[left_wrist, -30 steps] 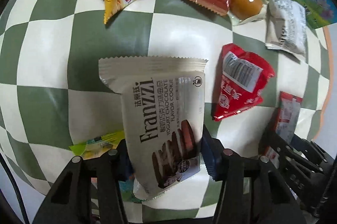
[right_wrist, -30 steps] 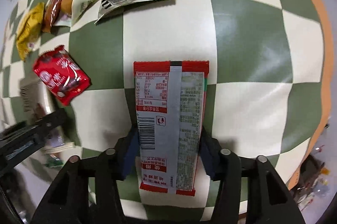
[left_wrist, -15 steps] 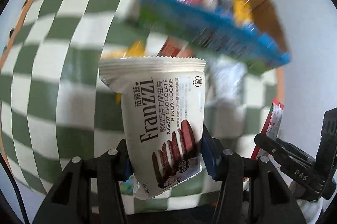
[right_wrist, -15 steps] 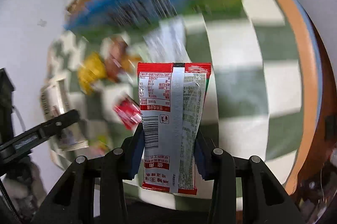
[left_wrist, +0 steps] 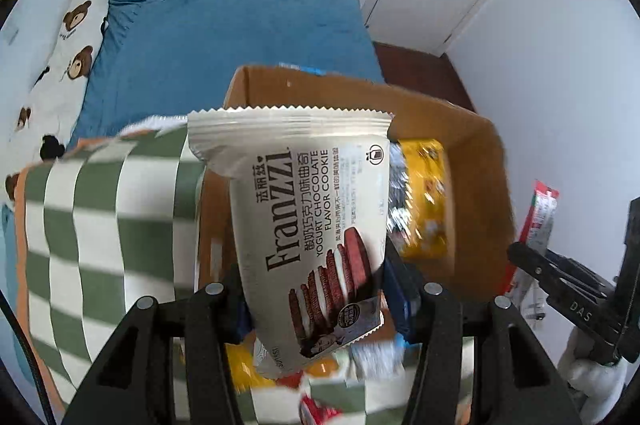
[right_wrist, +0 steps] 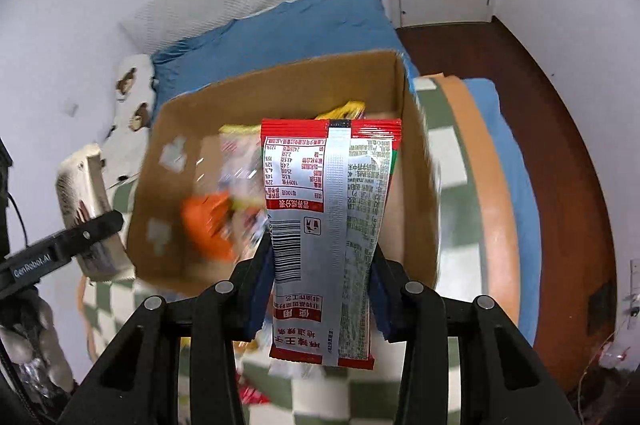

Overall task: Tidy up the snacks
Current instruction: 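Carry both snacks into the box and open both tools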

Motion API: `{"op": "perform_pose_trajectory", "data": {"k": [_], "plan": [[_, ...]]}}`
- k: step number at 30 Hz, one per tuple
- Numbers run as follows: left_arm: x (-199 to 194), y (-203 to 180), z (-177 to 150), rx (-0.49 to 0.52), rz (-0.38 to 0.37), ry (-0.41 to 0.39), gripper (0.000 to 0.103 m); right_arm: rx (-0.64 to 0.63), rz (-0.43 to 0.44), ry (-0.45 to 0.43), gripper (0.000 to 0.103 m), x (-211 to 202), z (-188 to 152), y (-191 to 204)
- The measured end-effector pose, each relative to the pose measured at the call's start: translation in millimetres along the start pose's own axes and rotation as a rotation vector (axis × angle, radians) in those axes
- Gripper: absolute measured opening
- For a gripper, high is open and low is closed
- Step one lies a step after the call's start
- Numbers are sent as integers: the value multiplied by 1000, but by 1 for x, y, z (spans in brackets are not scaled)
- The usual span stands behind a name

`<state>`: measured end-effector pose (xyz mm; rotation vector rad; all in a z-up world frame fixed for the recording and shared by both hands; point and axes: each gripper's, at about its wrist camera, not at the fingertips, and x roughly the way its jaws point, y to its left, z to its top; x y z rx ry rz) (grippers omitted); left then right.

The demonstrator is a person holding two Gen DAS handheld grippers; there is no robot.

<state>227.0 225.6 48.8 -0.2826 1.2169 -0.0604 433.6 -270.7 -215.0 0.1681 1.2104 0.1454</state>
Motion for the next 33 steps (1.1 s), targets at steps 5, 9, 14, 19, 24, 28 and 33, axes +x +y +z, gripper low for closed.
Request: {"op": "perform_pose_trajectory", "data": {"k": [5, 9, 14, 19, 24, 28, 33], "plan": [[52, 15, 30, 9, 36, 71, 50, -32, -78, 39, 45, 47, 52, -2], [82, 28, 45, -1, 73, 113, 51, -55, -124, 64, 45, 75, 74, -4], [109, 39, 56, -27, 94, 146, 51, -48, -173, 116, 45, 100, 82, -12], [118, 48, 64, -50, 83, 153, 81, -37, -184, 146, 63, 119, 84, -19], [111, 45, 64, -36, 73, 137, 94, -46, -166, 165, 81, 125, 84, -15], [99, 40, 60, -24, 73, 104, 94, -67, -179, 163, 91, 124, 82, -8], [76, 35, 48, -19, 62, 56, 94, -69, -180, 135, 91, 112, 78, -4]]}}
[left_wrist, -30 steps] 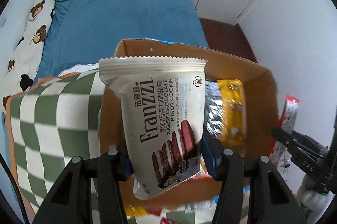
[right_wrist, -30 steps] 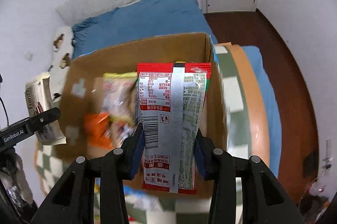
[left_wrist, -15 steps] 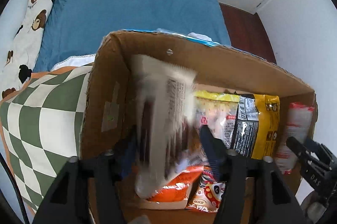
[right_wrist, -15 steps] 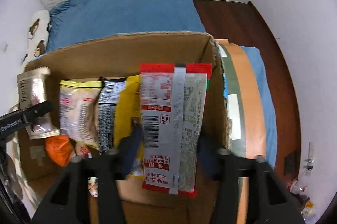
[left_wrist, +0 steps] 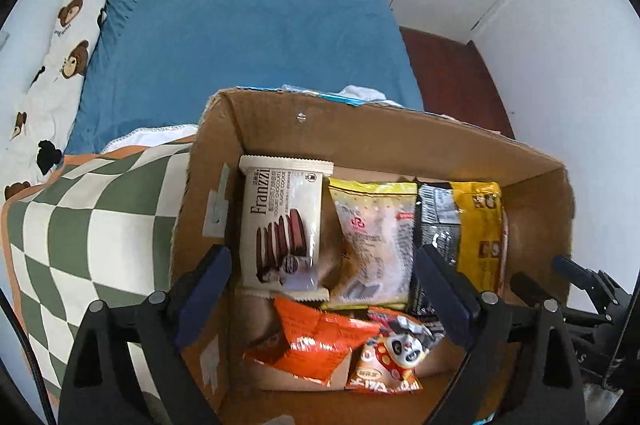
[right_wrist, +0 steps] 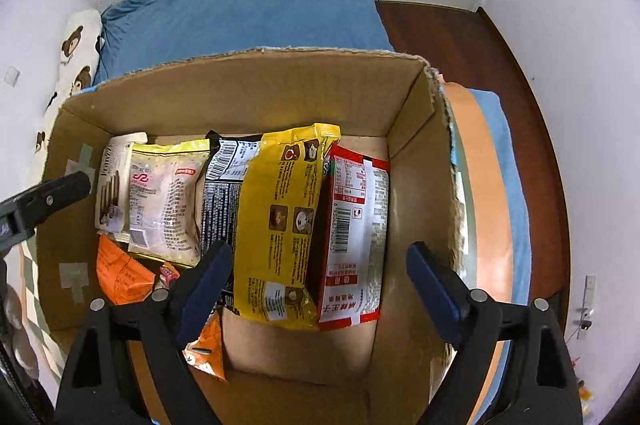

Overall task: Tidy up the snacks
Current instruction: 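Carry both snacks into the box and open both tools, then move both tools back toward the remaining snacks on the mat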

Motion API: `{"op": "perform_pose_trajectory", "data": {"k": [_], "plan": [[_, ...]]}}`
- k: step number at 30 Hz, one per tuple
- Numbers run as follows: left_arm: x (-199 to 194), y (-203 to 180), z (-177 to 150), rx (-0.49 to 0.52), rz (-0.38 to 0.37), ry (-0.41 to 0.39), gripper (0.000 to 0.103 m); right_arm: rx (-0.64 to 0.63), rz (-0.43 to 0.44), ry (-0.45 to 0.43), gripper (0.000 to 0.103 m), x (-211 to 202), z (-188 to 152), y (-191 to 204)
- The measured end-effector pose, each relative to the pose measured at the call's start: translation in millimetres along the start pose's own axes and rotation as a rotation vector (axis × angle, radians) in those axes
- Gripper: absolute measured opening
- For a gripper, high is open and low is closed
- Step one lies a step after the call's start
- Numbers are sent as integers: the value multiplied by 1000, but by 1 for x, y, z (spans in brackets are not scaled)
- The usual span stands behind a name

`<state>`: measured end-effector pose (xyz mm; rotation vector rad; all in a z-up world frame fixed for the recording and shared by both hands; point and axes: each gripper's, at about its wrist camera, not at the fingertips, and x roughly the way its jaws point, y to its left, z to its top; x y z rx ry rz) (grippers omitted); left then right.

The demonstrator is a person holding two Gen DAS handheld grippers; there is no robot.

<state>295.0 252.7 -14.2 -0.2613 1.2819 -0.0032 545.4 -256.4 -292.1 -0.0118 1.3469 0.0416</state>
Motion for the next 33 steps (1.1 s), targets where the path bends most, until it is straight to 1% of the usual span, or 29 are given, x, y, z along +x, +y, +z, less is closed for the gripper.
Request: {"op": "perform_pose_trajectory", "data": {"k": [1, 4, 8, 10, 11, 12, 19, 24, 27, 33], "plan": [[-6, -2, -4, 6, -2, -16, 94, 8, 6, -9, 91, -5, -2, -1], [-27, -11, -19, 37, 26, -73, 94, 21, 24, -30, 91, -19, -10, -1], [-45, -19, -41, 61, 46, -124, 94, 41, 44, -63, 91, -41, -26, 1], [-55, -22, -53, 73, 55, -145, 94, 42, 56, -80, 92, -51, -35, 3], [-59, -23, -57, 77, 57, -154, 94, 42, 61, -88, 95, -57, -40, 4], [-63, -24, -63, 80, 61, -164, 94, 37, 59, -97, 96, -62, -44, 6], [-97, -28, -96, 100, 76, -238, 94, 19, 55, -182, 96, -103, -84, 12], [-123, -31, -120, 113, 84, -292, 94, 5, 30, -245, 96, -130, -113, 16], [-136, -33, -132, 121, 88, -317, 94, 13, 40, -274, 96, -146, -129, 16], [-160, -37, -152, 124, 77, -363, 94, 34, 71, -322, 96, -176, -152, 11]]}}
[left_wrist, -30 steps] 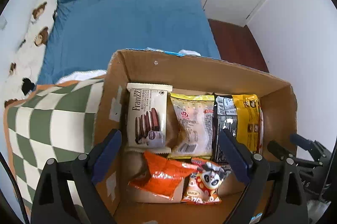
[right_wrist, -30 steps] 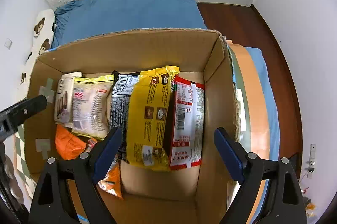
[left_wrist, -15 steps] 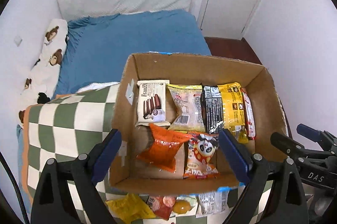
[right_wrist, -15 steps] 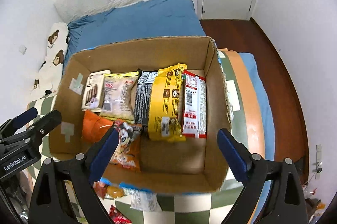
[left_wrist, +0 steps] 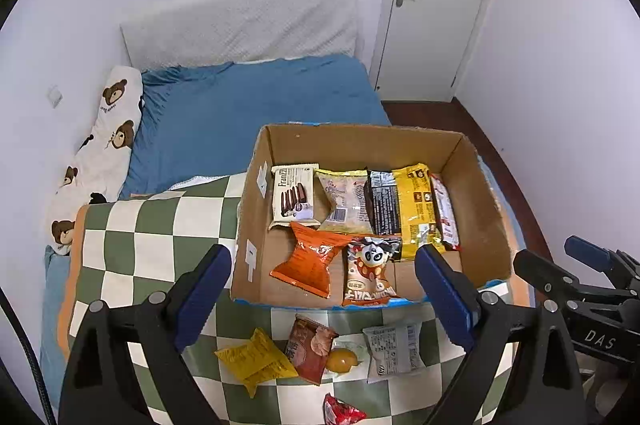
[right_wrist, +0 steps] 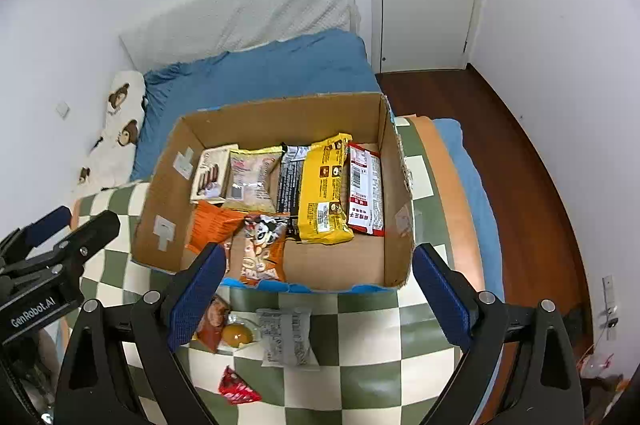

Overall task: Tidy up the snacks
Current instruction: 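Move both tools back toward the remaining snacks on the mat, then grasp the candy-ball bag with the left tool while the right tool grasps the white bag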

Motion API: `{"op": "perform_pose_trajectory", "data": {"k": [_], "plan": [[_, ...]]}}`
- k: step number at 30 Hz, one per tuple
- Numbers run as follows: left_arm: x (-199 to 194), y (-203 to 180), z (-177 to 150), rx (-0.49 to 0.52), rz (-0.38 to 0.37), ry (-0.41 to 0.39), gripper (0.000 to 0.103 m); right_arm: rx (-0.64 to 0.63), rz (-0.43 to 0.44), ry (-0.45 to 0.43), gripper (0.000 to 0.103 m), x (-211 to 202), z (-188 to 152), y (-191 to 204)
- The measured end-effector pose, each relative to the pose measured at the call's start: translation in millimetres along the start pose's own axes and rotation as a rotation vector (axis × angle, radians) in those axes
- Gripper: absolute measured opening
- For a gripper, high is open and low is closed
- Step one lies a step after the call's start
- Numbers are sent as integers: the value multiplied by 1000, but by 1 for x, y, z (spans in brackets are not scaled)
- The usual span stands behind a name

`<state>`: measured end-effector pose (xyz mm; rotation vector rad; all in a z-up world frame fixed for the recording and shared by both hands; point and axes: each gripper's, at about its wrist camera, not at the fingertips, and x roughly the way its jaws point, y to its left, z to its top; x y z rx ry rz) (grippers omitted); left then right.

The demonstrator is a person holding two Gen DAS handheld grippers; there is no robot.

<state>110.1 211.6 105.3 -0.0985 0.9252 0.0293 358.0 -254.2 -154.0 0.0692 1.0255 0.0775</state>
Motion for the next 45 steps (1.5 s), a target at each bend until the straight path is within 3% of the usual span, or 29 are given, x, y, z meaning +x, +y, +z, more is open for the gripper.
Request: {"op": "perform_pose_trajectory", "data": {"k": [7, 12, 16, 22, 25, 30, 31, 33, 34, 35, 36, 39, 45], "plan": [[-13, 6, -14, -37, -9, -2, 94, 24, 43, -12, 96, -23, -13, 0], [-4, 32, -49, -104, 11, 68, 94, 33, 94, 88, 96, -3, -45, 2], [17, 69, -102, -162, 80, 190, 94, 29, 105, 208, 96, 39, -79, 6], [46, 130, -199, -335, 181, 411, 94, 7, 97, 353, 96, 115, -116, 15], [61, 144, -252, -449, 148, 530, 94, -15, 83, 401, 96, 145, -128, 24], [91, 128, -306, -482, 64, 679, 94, -52, 49, 446, 96, 179, -137, 41], [98, 124, -314, -479, 57, 687, 93, -56, 37, 456, 96, 187, -139, 45], [111, 116, -326, -465, 62, 704, 75, -66, 33, 466, 96, 198, -141, 51], [116, 114, -329, -456, 71, 716, 61, -78, 20, 462, 95, 201, -143, 54], [117, 111, -329, -441, 87, 707, 55, -90, 1, 454, 87, 202, -144, 57], [116, 108, -326, -428, 90, 688, 51, -101, -16, 448, 68, 202, -145, 58], [112, 97, -312, -392, 79, 649, 49, -127, -22, 444, 58, 196, -154, 58], [115, 72, -286, -310, 64, 581, 49, -119, 28, 516, 57, 170, -199, 35]]}}
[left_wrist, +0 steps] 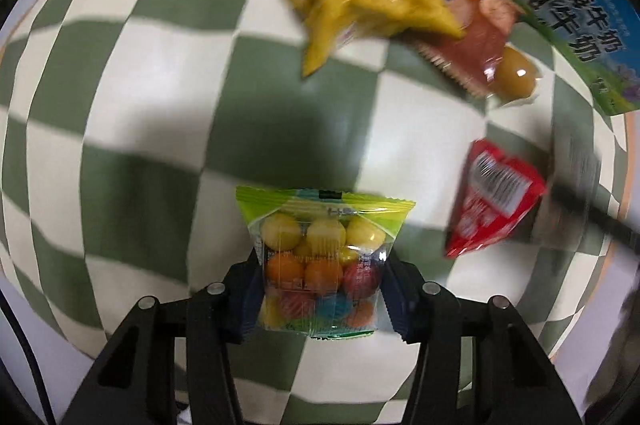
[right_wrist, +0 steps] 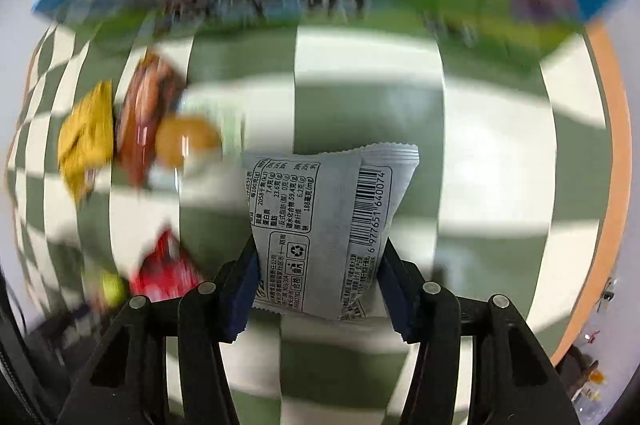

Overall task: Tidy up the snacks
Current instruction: 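Grasp the candy-ball bag with the left tool while the right tool grasps the white bag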

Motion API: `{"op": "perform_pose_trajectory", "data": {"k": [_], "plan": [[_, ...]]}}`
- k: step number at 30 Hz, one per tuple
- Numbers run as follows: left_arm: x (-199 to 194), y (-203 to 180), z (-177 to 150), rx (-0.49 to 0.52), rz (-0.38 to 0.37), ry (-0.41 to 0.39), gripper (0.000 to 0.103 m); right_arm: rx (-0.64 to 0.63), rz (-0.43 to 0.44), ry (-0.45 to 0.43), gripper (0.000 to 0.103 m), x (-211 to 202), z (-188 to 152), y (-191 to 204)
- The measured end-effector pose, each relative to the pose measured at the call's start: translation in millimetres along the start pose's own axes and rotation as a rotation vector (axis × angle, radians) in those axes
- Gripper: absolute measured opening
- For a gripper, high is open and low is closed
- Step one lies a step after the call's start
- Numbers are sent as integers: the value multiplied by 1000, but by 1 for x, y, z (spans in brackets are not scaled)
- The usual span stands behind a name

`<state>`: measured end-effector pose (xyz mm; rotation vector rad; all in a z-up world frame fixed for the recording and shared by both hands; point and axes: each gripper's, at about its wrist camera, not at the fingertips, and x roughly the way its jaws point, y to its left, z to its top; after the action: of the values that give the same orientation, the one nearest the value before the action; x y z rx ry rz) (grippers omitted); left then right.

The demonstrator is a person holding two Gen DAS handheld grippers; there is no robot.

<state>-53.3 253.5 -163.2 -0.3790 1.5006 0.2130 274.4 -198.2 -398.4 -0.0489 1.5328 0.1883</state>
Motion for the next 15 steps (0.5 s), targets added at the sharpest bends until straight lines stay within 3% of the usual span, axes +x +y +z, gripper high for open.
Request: {"op": "perform_pose_trajectory", "data": {"k": [6, 13, 15], "plan": [[15, -14, 1, 60, 4, 33, 50, 22, 53, 92, 58, 12, -61, -10], [21, -28, -7, 104, 42, 24, 50, 155, 147, 98, 64, 29, -73, -28], [13, -38, -11, 111, 52, 16, 49, 171, 137, 89, 58, 33, -75, -31]]}}
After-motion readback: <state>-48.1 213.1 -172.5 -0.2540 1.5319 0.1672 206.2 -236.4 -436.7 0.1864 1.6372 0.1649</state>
